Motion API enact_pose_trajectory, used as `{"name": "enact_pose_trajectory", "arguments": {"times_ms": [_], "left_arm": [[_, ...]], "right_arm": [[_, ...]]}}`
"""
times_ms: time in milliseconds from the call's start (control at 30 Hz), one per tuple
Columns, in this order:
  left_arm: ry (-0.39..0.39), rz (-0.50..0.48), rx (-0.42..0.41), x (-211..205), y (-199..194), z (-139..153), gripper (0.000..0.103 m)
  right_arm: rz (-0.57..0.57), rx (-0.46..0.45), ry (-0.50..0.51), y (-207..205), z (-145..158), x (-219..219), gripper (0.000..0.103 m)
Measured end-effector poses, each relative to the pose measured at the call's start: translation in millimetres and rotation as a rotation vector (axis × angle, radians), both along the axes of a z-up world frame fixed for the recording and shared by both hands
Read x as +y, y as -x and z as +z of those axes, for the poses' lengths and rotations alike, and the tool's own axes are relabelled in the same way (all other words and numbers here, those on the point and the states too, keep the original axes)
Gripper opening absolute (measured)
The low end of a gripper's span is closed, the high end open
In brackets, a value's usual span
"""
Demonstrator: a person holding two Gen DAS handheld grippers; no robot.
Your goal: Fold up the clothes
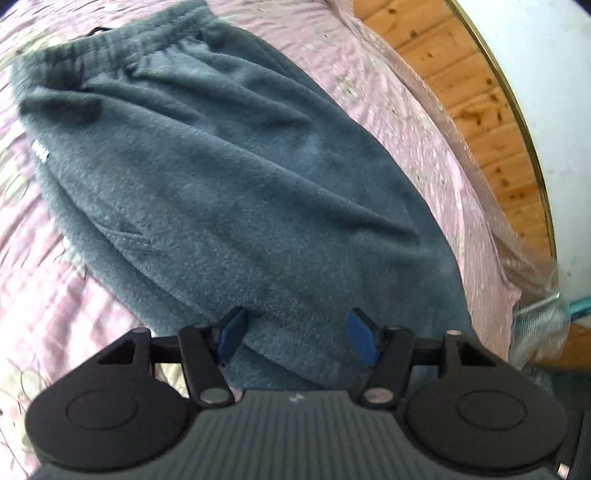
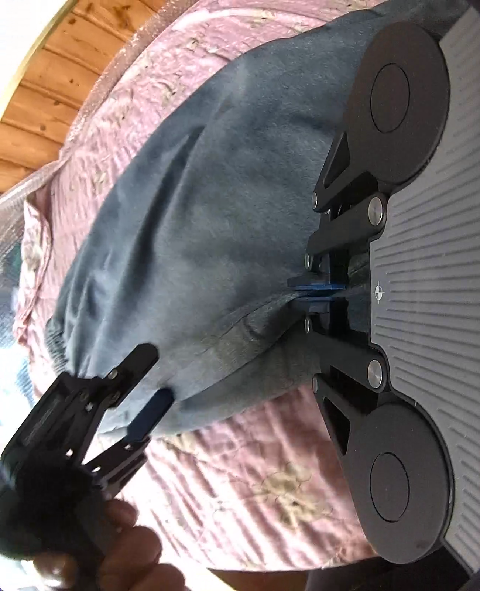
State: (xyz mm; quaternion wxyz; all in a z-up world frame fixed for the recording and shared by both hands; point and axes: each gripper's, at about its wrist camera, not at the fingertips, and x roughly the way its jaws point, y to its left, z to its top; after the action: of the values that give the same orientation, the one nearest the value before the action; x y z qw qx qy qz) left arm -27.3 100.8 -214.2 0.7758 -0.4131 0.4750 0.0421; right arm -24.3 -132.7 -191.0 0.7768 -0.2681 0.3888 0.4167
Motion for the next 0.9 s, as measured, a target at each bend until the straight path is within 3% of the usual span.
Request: {"name": "enact_pose_trajectory", "arguments": {"times_ms": [133,167,233,267,300,333,400,433,500,633,733,767,867,900], "left_arm": [[-0.043,0.02,0.014,-1.5,7.8,-2.0,0.062],[-0.064,0.026,0.018,-2.8,8.4,-1.5,0.056],[-0.107,0.037,0.026,-5.4,9.6,-0.4,0.029],[-0.123,0.048,0.035,-5.1,11.5,-0.2,0.008],[-0.136,0.061,0.047,-3.6,14.5,-0.2,0.006],[-0.148,0.074,0.058,-2.2,17.4,-0.1,0.005],[-0.151,0.081,0.074,-2.1,22.3,0.0,0.005],[-0.15,0.079,0.078,-2.5,25.5,0.0,0.005],[-0.146,0.07,0.079,-2.8,32.9,-0.4,0.005],[-0.102,0.089,0.071,3.3,33.8,-4.2,0.007],[-0.135,0.062,0.079,0.4,27.3,-1.1,0.008],[-0.15,0.054,0.08,-1.3,25.6,0.4,0.008],[-0.203,0.031,0.075,-6.1,26.9,10.1,0.015],[-0.213,0.021,0.058,-8.7,27.8,16.8,0.018]], "right_arm": [[0.064,0.033,0.006,19.4,-4.5,3.0,0.0],[0.065,0.039,0.007,23.4,-6.9,2.3,0.0],[0.046,0.035,-0.006,26.7,-7.6,-1.0,0.0],[0.025,0.032,-0.022,25.8,-5.4,-4.4,0.004],[-0.005,0.038,-0.049,22.1,0.0,-10.4,0.008],[-0.044,0.041,-0.083,17.4,6.8,-20.4,0.019],[-0.161,0.033,-0.181,4.1,26.6,-56.0,0.056],[-0.219,0.029,-0.23,-2.5,36.4,-73.7,0.061],[-0.406,0.017,-0.282,-22.8,45.6,-125.2,0.061],[-0.89,0.0,-0.217,-62.1,21.0,-258.8,0.052],[-1.183,0.002,-0.159,-56.4,-5.3,-362.8,0.05],[-1.222,-0.003,-0.171,-43.8,-9.1,-388.9,0.047],[-1.264,-0.01,-0.169,-16.5,-11.9,-441.5,0.022],[-1.247,-0.009,-0.153,-11.7,-9.2,-448.2,0.023]]}}
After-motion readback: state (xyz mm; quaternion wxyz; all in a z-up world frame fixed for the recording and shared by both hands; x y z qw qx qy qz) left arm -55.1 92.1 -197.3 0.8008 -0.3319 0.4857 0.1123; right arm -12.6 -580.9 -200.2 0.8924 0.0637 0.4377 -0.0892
